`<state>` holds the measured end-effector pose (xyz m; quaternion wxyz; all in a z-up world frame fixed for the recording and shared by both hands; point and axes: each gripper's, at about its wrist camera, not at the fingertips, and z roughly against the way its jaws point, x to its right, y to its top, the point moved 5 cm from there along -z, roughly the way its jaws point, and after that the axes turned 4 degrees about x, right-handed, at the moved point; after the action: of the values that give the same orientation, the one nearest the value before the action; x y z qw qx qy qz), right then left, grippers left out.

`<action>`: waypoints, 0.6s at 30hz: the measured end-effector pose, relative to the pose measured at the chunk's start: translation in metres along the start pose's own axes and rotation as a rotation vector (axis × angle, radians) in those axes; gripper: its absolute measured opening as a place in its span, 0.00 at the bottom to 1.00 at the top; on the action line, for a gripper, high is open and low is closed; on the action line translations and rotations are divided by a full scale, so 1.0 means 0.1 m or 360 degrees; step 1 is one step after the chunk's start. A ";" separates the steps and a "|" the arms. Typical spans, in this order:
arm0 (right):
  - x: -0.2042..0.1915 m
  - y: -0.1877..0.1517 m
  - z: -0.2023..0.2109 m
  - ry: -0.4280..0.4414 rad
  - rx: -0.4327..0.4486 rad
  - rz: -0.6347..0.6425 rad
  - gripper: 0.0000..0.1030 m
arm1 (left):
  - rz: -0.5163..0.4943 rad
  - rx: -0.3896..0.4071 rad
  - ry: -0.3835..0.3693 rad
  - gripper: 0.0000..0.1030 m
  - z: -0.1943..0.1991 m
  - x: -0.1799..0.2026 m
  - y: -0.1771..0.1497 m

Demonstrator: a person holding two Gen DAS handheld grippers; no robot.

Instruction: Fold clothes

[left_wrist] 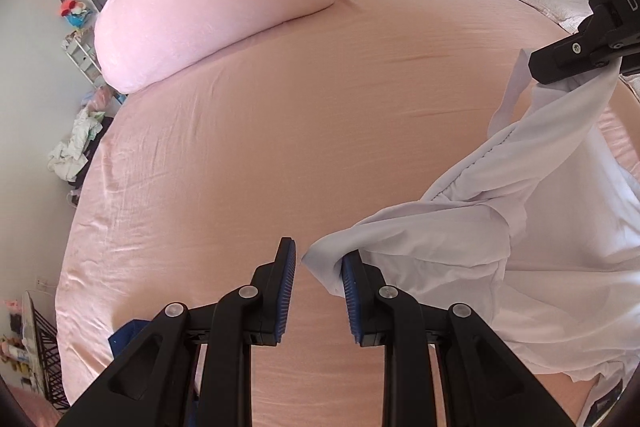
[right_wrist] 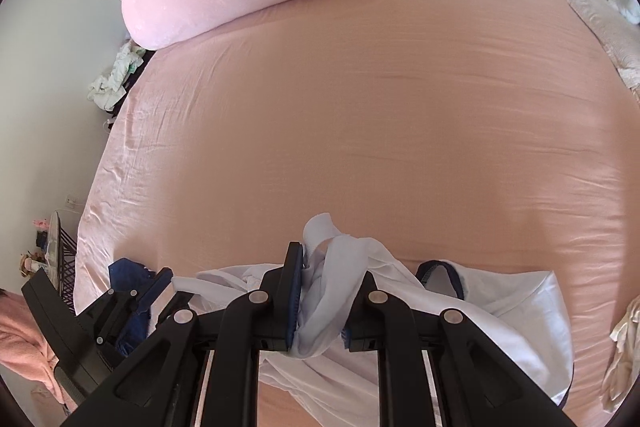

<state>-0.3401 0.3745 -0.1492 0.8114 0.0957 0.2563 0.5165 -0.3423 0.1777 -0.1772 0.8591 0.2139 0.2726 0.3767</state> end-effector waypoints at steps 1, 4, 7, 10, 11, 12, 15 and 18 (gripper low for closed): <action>-0.02 0.05 0.03 0.0000 0.0014 0.0000 0.14 | -0.0004 0.0011 0.0027 0.20 0.00 -0.03 0.05; -0.04 0.21 0.08 -0.0005 0.0047 -0.0022 0.14 | 0.0030 0.0032 0.0068 0.20 0.04 -0.11 0.13; -0.08 0.36 0.09 -0.0043 0.0076 -0.0018 0.14 | 0.0033 0.0029 0.0147 0.20 -0.01 -0.12 0.28; -0.07 0.49 0.04 -0.0074 0.0064 -0.0033 0.14 | -0.0014 -0.0004 0.0191 0.20 -0.08 -0.11 0.39; -0.07 0.53 0.02 -0.0075 0.0049 -0.0049 0.14 | -0.0021 -0.0009 0.0197 0.20 -0.12 -0.10 0.43; -0.07 0.56 -0.01 -0.0085 0.0033 -0.0062 0.14 | -0.0031 -0.0016 0.0205 0.20 -0.16 -0.10 0.46; -0.04 0.68 -0.13 -0.0177 -0.0024 -0.0078 0.14 | -0.0062 -0.0003 0.0277 0.20 -0.16 -0.06 0.53; -0.02 0.76 -0.26 -0.0309 -0.0095 -0.0027 0.14 | -0.0033 -0.0019 0.0312 0.20 -0.27 -0.13 0.60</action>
<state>-0.4142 0.4044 -0.1389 0.8392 0.1190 0.1617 0.5054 -0.3981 0.2093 -0.1594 0.8335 0.1681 0.3553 0.3884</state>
